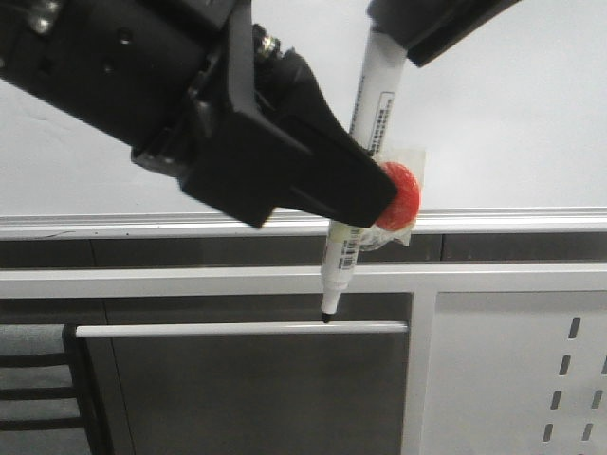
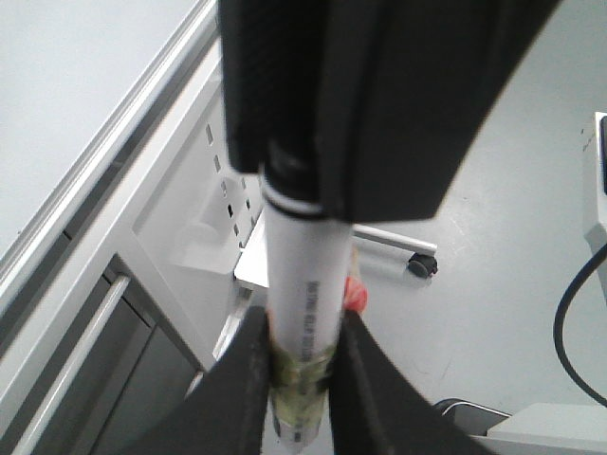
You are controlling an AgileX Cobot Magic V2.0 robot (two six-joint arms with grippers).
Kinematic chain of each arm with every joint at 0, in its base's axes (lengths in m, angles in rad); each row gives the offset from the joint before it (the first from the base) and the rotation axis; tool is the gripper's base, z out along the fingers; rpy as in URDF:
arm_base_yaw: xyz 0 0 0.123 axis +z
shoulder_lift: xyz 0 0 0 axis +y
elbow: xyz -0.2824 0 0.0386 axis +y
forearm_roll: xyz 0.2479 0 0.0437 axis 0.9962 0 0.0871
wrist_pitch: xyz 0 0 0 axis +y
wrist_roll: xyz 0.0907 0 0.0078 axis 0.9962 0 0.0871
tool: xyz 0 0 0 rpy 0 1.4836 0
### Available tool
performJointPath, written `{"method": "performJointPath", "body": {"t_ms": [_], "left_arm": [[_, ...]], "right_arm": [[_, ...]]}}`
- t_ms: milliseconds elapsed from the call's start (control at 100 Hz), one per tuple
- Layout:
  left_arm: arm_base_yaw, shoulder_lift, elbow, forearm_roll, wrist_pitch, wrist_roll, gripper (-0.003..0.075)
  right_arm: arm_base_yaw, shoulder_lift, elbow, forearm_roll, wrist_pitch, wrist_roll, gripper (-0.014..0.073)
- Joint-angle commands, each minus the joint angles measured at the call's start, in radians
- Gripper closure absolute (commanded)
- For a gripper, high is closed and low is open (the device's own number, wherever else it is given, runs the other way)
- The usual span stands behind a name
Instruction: Write number 1 on whiteboard
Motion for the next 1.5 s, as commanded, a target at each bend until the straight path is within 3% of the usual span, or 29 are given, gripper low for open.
{"method": "performJointPath", "body": {"t_ms": [0,120,310,410,600,770,890,1120,1490], "left_arm": [[-0.006,-0.033,-0.047,-0.036,-0.008,-0.002,0.0736],[0.014,-0.033,-0.047,-0.041,0.001,-0.041,0.0645],[0.129,-0.076,-0.047,-0.048,0.036,-0.133,0.0323],[0.201,-0.129,-0.047,-0.1,0.044,-0.153,0.026],[0.311,-0.245,-0.043,-0.188,0.053,-0.153,0.0261],[0.339,-0.344,0.003,-0.236,-0.042,-0.153,0.0296],[0.339,-0.397,0.051,-0.282,-0.102,-0.153,0.0405],[0.339,-0.464,0.11,-0.33,-0.202,-0.153,0.074],[0.339,-0.51,0.112,-0.33,-0.249,-0.153,0.0741]], "right_arm": [[0.001,-0.011,-0.026,0.043,-0.017,-0.001,0.0653],[0.001,-0.034,-0.026,0.013,-0.038,-0.001,0.0652],[0.001,-0.122,-0.024,-0.077,-0.124,0.064,0.0652],[0.001,-0.189,0.019,-0.084,-0.214,0.081,0.0652],[0.003,-0.375,0.225,-0.068,-0.494,0.081,0.0642],[0.087,-0.565,0.426,-0.045,-0.769,0.081,0.0642],[0.184,-0.656,0.514,-0.041,-0.904,0.081,0.0642],[0.314,-0.634,0.534,-0.082,-1.098,0.081,0.0637],[0.318,-0.536,0.532,-0.157,-1.221,0.077,0.0637]]}}
